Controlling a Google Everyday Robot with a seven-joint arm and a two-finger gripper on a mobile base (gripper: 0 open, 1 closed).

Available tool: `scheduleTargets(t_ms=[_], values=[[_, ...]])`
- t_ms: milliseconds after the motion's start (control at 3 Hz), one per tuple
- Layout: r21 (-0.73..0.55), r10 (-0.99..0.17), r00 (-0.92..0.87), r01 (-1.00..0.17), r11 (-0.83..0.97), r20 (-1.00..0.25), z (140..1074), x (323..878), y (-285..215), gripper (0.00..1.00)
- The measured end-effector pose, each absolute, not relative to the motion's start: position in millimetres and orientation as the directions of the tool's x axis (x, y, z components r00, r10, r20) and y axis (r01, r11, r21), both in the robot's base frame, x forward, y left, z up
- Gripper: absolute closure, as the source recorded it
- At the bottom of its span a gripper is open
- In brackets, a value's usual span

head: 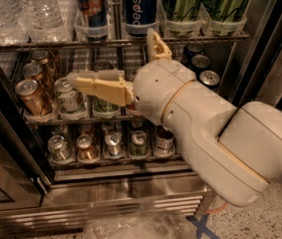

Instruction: Pick redbull can from top shelf of fridge

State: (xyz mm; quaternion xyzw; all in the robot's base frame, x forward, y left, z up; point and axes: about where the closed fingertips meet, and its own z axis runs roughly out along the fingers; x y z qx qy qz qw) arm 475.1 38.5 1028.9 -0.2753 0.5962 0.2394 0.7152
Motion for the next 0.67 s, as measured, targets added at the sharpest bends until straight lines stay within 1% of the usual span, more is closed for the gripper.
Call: scheduleTargets(t_ms=[333, 667], values=[[-0.109, -0.032, 0.134, -0.616, 0.78, -0.99, 1029.5, 484.3, 34.3, 0.0], [-0.109, -0.032, 0.134, -0.616, 0.78, -0.99, 1029.6, 484.3, 34.8, 0.0]])
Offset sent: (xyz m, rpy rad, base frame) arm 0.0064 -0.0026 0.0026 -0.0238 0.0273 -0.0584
